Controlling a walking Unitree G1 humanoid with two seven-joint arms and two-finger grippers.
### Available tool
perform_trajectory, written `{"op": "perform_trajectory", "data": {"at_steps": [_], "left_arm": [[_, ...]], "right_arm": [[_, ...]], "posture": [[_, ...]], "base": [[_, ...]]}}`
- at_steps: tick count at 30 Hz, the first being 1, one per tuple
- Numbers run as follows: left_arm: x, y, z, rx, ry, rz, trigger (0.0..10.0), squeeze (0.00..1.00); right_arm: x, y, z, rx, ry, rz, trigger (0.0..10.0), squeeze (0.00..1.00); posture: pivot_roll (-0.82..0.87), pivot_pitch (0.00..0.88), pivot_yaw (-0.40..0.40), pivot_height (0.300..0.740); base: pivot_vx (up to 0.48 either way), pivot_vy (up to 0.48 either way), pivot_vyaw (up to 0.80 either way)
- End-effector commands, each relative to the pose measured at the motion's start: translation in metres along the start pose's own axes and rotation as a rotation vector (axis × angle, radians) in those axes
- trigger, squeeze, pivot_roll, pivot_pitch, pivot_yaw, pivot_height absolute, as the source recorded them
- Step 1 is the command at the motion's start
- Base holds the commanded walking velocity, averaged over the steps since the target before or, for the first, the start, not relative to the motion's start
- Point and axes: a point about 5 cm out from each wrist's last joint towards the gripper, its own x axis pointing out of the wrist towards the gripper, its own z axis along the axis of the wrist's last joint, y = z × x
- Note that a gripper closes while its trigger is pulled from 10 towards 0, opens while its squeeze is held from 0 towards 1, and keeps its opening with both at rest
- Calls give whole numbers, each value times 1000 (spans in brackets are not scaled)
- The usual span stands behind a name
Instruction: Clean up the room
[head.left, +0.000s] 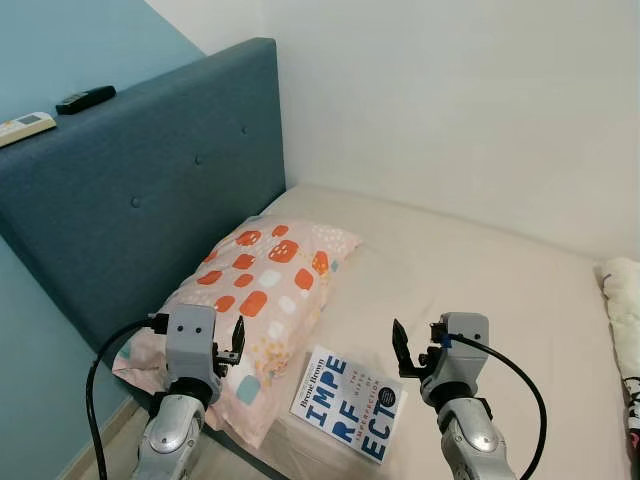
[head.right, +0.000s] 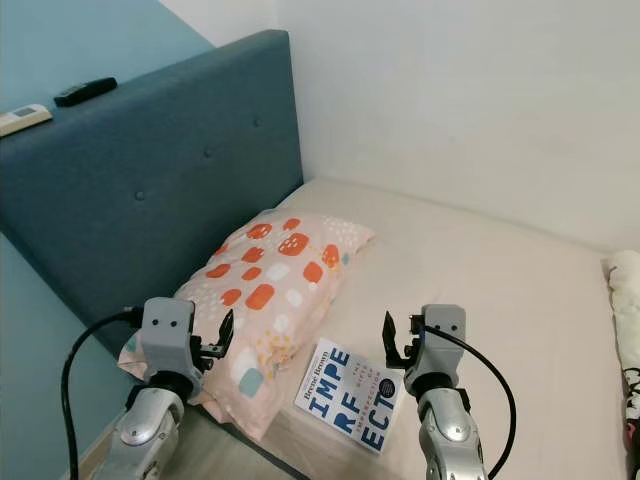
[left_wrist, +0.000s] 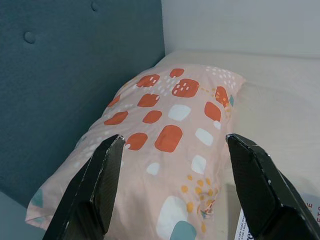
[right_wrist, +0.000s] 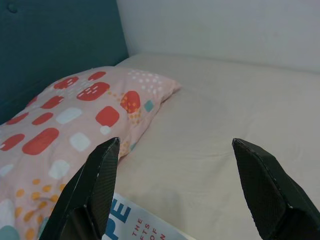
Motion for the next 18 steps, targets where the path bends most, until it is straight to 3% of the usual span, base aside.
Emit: {"op": "perform_trajectory", "data": {"at_steps": [1, 14, 16, 18], "left_arm": [[-3, -2, -6, 5, 20, -1, 10000, 0], [-11, 0, -20, -1, 76, -10, 10000, 0], [-17, -1, -29, 6, 126, -39, 10000, 0], [-19, -1, -32, 10, 141, -42, 10000, 0]], "right_arm": [[-3, 2, -4, 13, 19, -1, 10000, 0], [-8, 3, -18, 34, 75, -15, 10000, 0], [-14, 11, -38, 22, 183, 33, 10000, 0], [-17, 13, -44, 19, 210, 44, 10000, 0]], "posture": [[-52, 113, 5, 740], [-36, 120, 16, 740], [-32, 126, 8, 740], [-32, 126, 8, 740]], "base": [[0, 0, 0], [0, 0, 0], [0, 0, 0], [0, 0, 0]]}}
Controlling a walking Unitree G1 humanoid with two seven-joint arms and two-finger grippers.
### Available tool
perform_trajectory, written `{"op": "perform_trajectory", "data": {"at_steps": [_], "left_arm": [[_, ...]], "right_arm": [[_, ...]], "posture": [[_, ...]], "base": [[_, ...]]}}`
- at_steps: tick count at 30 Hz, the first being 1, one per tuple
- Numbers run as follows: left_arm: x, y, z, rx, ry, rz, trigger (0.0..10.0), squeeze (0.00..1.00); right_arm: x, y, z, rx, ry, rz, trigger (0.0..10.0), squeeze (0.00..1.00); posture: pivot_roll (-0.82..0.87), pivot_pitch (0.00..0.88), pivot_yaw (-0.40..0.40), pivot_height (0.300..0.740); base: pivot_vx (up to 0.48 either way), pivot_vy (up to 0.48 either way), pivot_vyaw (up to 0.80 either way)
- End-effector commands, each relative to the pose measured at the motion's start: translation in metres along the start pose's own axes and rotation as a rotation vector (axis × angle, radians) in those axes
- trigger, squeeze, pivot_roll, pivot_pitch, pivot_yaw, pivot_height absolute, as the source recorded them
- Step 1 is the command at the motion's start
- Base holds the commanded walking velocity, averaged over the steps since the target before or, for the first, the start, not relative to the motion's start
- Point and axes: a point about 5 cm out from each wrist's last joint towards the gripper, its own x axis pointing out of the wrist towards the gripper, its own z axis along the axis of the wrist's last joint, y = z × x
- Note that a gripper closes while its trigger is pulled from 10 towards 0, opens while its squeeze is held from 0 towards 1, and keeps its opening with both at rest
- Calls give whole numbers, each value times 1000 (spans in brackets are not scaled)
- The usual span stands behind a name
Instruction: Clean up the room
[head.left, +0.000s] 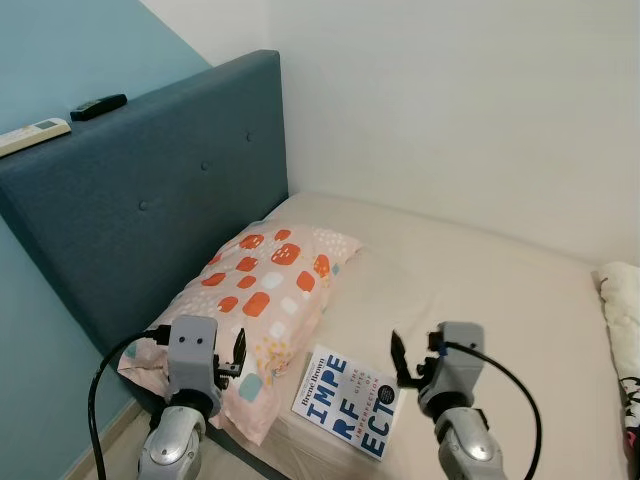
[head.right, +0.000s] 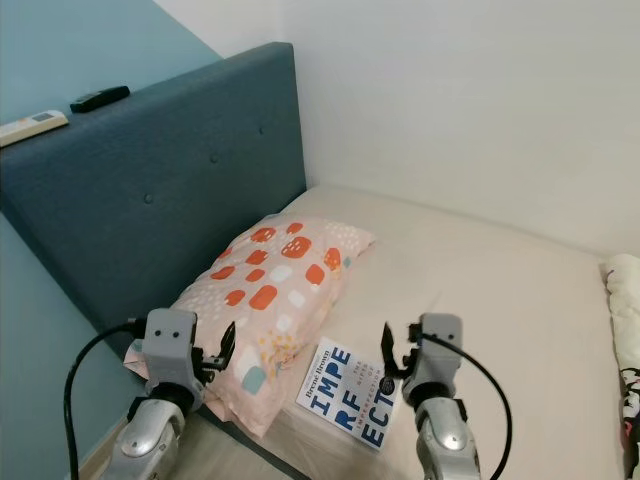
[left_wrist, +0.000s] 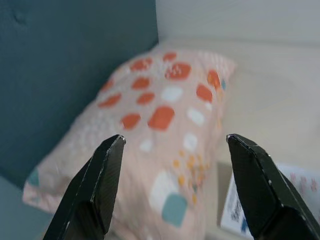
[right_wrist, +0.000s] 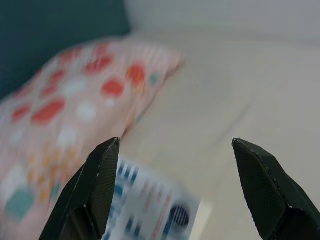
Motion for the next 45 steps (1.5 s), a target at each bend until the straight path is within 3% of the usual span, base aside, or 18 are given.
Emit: {"op": "perform_trajectory", "data": {"at_steps": [1, 6, 33, 45], "left_arm": [[-7, 1, -15, 23, 69, -13, 10000, 0], [-11, -2, -21, 59, 91, -35, 10000, 0], [-5, -5, -22, 29, 97, -11, 10000, 0], [-9, -1, -28, -5, 136, 23, 10000, 0]], "right_arm": [[-6, 6, -19, 0, 80, 26, 10000, 0], [-11, 8, -28, 2, 106, 27, 10000, 0], [-10, 7, -32, 77, 140, 26, 10000, 0], [-9, 11, -32, 45, 138, 74, 10000, 0]], "posture": [[-32, 125, 5, 740], [-33, 127, 5, 740], [-39, 127, -1, 740], [-38, 127, -7, 740]], "base": [[0, 0, 0], [0, 0, 0], [0, 0, -785], [0, 0, 0]]}}
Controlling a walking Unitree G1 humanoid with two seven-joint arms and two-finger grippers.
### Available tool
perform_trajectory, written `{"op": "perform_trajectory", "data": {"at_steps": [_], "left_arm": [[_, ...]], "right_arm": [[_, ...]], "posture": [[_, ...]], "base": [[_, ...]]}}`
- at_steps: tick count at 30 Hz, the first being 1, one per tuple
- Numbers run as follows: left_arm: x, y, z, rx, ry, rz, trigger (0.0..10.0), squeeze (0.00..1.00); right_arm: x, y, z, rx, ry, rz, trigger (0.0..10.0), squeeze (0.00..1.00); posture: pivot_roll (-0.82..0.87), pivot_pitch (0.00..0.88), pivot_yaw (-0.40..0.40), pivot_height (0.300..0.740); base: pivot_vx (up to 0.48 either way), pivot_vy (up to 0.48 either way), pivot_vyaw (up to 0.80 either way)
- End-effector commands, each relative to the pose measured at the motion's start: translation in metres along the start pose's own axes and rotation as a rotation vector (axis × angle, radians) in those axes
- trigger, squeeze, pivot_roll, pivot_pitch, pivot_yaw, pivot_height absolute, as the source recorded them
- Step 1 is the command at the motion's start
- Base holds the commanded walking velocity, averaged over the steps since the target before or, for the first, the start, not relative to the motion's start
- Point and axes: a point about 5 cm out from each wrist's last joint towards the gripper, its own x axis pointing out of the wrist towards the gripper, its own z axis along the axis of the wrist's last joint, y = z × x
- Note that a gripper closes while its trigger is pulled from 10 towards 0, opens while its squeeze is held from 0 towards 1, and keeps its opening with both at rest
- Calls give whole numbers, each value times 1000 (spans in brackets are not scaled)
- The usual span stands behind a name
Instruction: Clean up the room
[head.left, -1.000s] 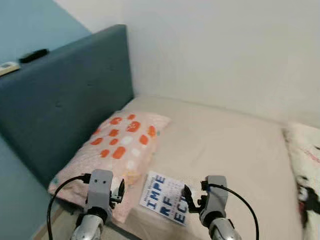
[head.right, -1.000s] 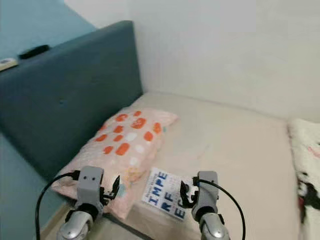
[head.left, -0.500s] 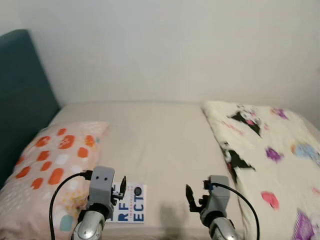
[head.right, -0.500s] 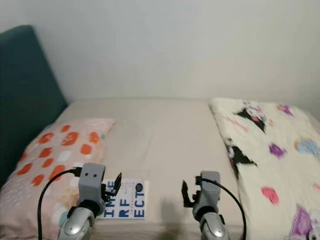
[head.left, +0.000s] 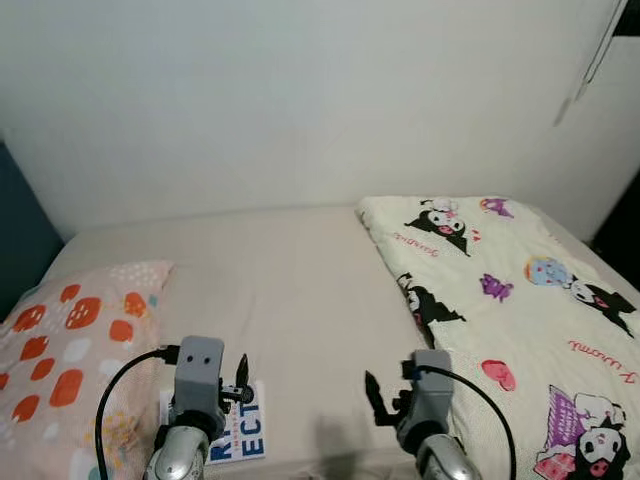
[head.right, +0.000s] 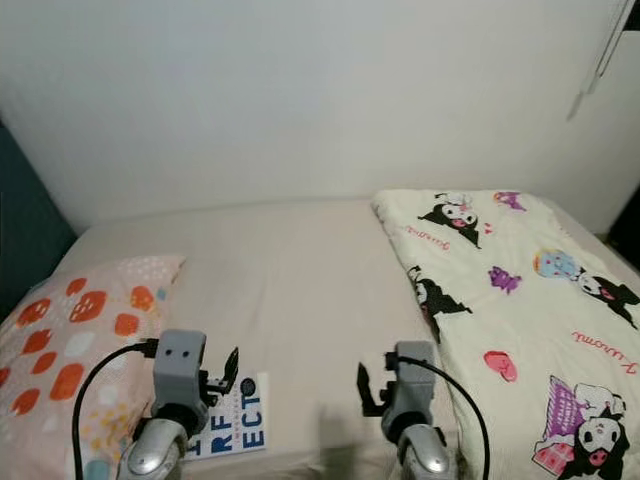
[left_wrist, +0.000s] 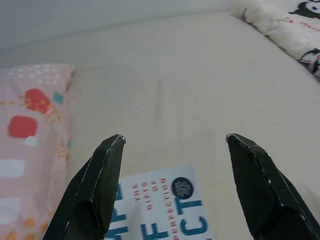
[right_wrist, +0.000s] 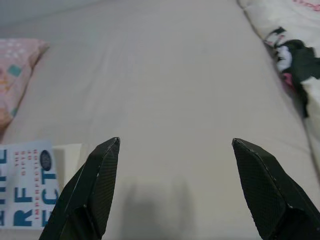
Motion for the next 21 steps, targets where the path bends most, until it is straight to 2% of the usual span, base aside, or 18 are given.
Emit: {"op": "perform_trajectory", "data": {"at_steps": [1, 12, 21], "left_arm": [[-4, 1, -11, -9, 58, 3, 10000, 0], [-4, -5, -14, -28, 84, -20, 10000, 0], [-6, -12, -16, -9, 88, -69, 10000, 0]], "right_arm": [[-1, -2, -5, -1, 21, -7, 10000, 0], [-1, -2, -5, -7, 25, 0, 10000, 0], [-3, -3, -6, -10, 24, -2, 10000, 0]], "posture": [[-38, 127, -7, 740], [-45, 130, -2, 740], [-51, 119, 4, 740]], "base": [[0, 0, 0], [0, 0, 0], [0, 0, 0]]}}
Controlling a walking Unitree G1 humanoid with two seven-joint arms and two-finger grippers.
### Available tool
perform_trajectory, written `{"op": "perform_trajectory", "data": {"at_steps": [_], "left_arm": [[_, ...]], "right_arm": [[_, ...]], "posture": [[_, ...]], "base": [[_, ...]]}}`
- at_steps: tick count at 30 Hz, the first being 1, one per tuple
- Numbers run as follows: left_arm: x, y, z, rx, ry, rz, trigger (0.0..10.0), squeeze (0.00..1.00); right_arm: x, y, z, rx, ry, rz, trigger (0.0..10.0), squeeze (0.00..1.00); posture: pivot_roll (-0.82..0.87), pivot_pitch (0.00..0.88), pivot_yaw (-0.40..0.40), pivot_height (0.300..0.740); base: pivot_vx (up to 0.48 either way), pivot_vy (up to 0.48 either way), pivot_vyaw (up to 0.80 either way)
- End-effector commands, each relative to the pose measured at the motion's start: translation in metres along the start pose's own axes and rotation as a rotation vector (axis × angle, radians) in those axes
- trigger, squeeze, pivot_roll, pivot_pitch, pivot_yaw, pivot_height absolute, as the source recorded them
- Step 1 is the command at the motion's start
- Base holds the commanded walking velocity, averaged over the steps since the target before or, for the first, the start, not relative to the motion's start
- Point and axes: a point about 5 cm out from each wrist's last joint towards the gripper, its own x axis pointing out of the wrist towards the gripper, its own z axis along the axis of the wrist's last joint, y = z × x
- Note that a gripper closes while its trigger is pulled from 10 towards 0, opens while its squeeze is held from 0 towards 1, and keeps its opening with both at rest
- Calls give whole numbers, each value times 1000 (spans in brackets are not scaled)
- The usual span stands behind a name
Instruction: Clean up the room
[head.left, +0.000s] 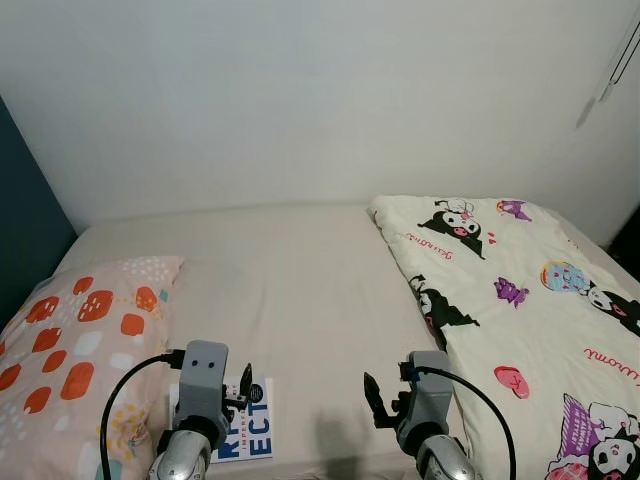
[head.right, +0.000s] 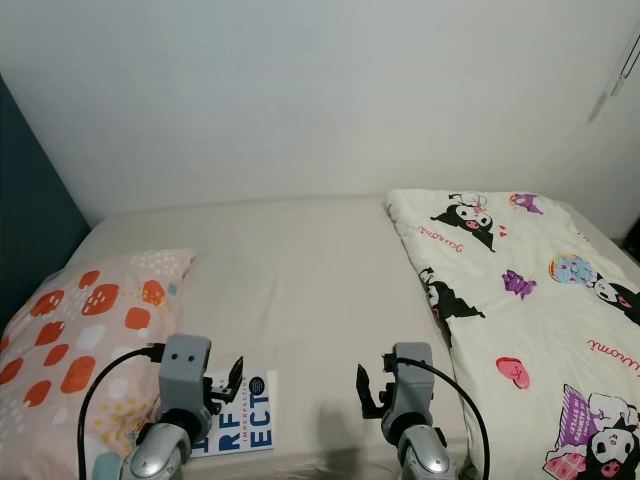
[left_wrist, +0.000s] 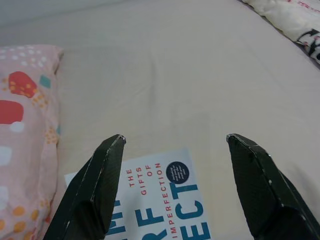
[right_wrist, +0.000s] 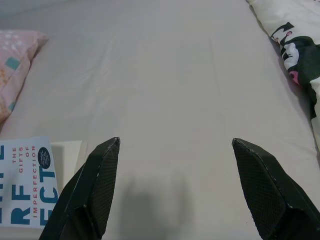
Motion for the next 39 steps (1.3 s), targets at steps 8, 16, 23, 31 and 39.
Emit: {"op": "perform_trajectory", "data": {"at_steps": [8, 16, 23, 31, 39], "left_arm": [[-4, -3, -8, 0, 34, -17, 10000, 0], [-5, -4, -8, 4, 32, -24, 10000, 0], [-6, -5, -7, 1, 30, -26, 10000, 0], [-6, -5, -8, 2, 31, -27, 10000, 0], [-7, -5, -8, 4, 32, -26, 10000, 0]], "right_arm": [[-3, -2, -4, -4, 9, -3, 10000, 0], [-4, -3, -5, 2, 14, -4, 10000, 0], [-4, -4, -5, 6, 19, -5, 10000, 0], [-5, -4, -6, 9, 25, -5, 10000, 0], [-5, -4, -6, 6, 29, -6, 10000, 0]], "posture": [[-52, 110, 4, 740], [-53, 109, 1, 740], [-54, 111, -2, 740], [-55, 112, -5, 740], [-54, 115, -6, 740]], "base": [[0, 0, 0], [0, -50, 0], [0, -454, 0], [0, -466, 0], [0, -467, 0]]}}
